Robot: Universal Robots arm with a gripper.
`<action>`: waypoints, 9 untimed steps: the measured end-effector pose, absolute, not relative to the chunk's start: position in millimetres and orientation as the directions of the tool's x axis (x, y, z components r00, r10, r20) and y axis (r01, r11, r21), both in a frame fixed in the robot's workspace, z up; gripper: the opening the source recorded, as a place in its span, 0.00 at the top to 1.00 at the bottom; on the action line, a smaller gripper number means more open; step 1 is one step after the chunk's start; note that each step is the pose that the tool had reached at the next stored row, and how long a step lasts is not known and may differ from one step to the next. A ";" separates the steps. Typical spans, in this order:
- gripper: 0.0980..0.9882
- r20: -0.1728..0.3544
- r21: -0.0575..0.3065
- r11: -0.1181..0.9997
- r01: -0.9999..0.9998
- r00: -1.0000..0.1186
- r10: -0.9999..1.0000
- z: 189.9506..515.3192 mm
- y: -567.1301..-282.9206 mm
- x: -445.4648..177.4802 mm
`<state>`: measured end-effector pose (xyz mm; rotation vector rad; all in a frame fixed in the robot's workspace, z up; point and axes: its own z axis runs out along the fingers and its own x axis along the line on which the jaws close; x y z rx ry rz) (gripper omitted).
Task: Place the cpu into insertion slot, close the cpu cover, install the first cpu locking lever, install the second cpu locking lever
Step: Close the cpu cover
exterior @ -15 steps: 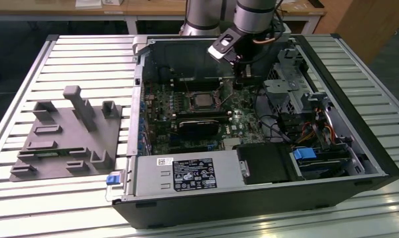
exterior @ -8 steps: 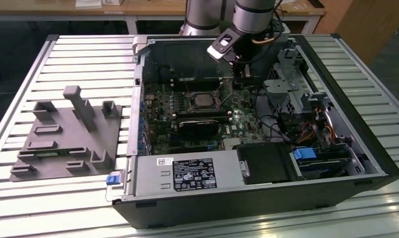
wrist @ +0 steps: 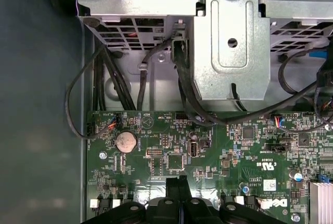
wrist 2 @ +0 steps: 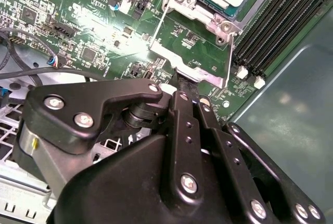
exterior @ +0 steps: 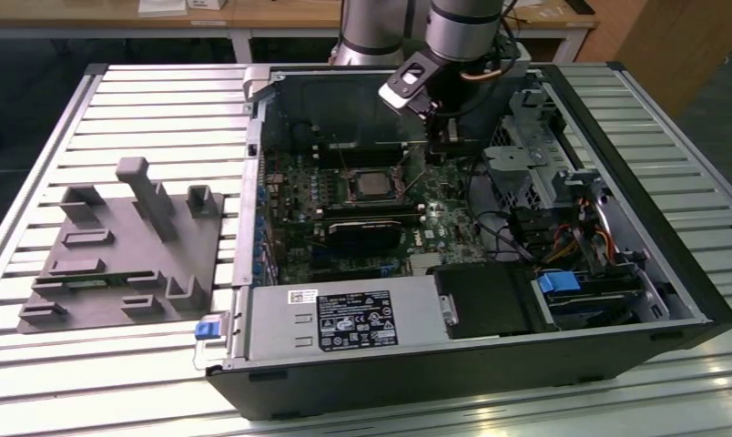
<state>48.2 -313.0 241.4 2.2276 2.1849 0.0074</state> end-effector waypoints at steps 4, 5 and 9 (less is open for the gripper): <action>0.99 -0.012 0.019 -0.019 1.000 0.019 1.000 241.4 -313.0 47.0; 0.99 -0.012 0.019 -0.019 1.000 0.019 1.000 241.4 -313.0 46.7; 0.99 -0.012 0.019 -0.019 1.000 0.019 1.000 241.4 -313.0 45.4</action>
